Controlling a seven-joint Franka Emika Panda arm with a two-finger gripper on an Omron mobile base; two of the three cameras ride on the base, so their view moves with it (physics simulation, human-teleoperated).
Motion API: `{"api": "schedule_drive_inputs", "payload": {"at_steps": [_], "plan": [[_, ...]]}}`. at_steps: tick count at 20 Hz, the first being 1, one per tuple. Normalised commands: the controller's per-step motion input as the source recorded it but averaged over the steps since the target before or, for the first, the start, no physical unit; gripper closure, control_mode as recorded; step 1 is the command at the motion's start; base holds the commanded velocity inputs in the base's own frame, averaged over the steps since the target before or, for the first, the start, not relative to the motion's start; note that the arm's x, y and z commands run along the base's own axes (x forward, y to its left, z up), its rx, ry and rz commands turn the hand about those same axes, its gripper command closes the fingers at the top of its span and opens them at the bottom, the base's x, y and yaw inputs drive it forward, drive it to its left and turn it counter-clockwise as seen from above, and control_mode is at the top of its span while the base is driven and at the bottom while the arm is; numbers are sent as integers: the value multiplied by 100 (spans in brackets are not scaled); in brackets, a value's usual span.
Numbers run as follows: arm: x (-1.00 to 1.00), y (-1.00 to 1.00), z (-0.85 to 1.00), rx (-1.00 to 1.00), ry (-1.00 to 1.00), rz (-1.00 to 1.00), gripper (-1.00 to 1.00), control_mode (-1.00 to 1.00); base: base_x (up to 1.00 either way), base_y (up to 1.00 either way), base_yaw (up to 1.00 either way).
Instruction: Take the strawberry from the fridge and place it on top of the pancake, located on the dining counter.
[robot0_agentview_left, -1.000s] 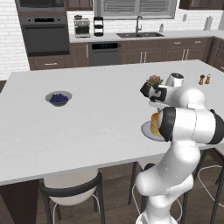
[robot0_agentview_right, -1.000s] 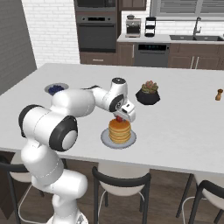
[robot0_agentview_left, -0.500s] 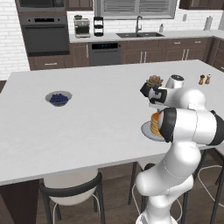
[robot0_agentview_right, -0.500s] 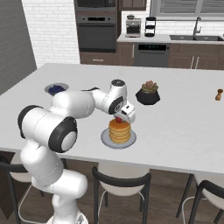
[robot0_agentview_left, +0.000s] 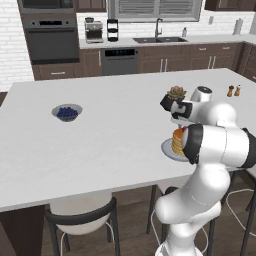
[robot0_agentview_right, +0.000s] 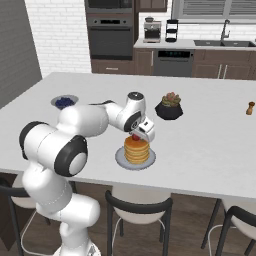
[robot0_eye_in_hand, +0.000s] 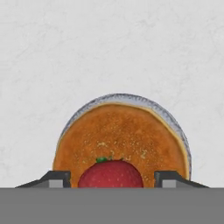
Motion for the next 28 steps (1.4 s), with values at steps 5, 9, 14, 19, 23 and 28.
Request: {"api": "schedule_drive_inputs", "payload": {"at_steps": [5,9,14,19,23,28], "plan": [[-4,0,7,2,0,0,-100,-100,0,0,0],[-3,0,37,1,0,0,-100,-100,0,0,0],[-20,0,33,0,0,0,-100,-100,0,0,0],[-49,-1,6,0,0,0,-100,-100,0,0,0],[-43,0,22,0,0,0,-100,-100,0,0,0],[-47,0,30,0,0,0,-100,-100,0,0,0]]}}
